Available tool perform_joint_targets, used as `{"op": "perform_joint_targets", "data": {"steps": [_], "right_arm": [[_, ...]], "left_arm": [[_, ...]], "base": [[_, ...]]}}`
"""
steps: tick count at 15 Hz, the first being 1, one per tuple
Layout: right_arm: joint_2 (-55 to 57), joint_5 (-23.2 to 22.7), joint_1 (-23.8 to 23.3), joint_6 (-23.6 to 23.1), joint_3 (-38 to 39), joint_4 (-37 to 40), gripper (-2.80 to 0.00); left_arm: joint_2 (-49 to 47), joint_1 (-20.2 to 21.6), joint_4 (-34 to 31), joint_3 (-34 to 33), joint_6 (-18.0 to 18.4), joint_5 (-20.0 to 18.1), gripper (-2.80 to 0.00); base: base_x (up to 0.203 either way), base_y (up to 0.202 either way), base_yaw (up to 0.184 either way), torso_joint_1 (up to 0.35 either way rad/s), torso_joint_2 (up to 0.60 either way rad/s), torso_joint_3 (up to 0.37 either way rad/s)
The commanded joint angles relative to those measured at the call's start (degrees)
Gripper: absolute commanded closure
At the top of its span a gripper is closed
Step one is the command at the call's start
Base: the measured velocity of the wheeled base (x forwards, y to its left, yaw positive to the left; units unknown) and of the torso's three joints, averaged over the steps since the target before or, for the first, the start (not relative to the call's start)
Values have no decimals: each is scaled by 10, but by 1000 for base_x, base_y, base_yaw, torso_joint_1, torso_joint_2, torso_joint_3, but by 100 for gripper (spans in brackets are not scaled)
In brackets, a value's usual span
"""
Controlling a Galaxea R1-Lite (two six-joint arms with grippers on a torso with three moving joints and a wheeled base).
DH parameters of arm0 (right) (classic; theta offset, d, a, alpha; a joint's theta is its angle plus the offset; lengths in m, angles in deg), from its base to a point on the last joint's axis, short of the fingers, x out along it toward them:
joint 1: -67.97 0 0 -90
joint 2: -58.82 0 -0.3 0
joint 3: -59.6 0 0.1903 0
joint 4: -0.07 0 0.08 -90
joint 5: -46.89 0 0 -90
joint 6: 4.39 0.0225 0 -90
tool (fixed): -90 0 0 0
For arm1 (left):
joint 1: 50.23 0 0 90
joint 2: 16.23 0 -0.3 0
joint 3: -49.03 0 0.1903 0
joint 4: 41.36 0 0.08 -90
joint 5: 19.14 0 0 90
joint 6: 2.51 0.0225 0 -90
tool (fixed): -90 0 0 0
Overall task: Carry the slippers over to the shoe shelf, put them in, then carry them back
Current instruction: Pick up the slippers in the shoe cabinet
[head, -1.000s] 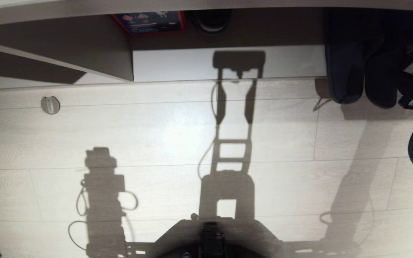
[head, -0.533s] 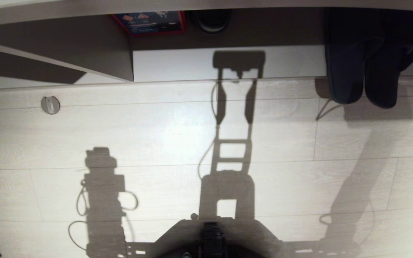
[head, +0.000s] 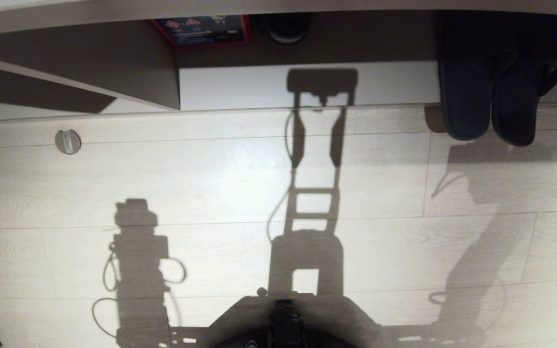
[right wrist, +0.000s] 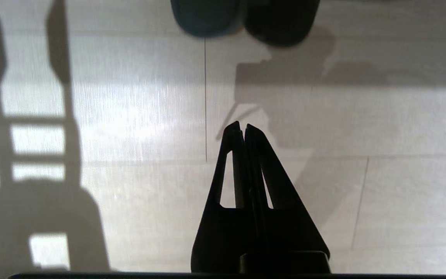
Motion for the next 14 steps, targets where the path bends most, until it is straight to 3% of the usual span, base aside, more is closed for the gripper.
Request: {"op": "perform_joint_targets", "data": {"steps": [1, 6, 14], "right_arm": [[-68, -7, -12, -4, 36, 5, 0], [-195, -41, -29, -11, 125, 54, 0], [-348, -48, -22, -30, 175, 224, 0]], "left_arm": [[0, 0, 0, 0, 0, 0, 0], [-1, 0, 0, 0, 0, 0, 0], [-1, 0, 0, 0, 0, 0, 0]], "base": [[0, 0, 0, 0, 0, 0], [0, 0, 0, 0, 0, 0], [0, 0, 0, 0, 0, 0]]}}
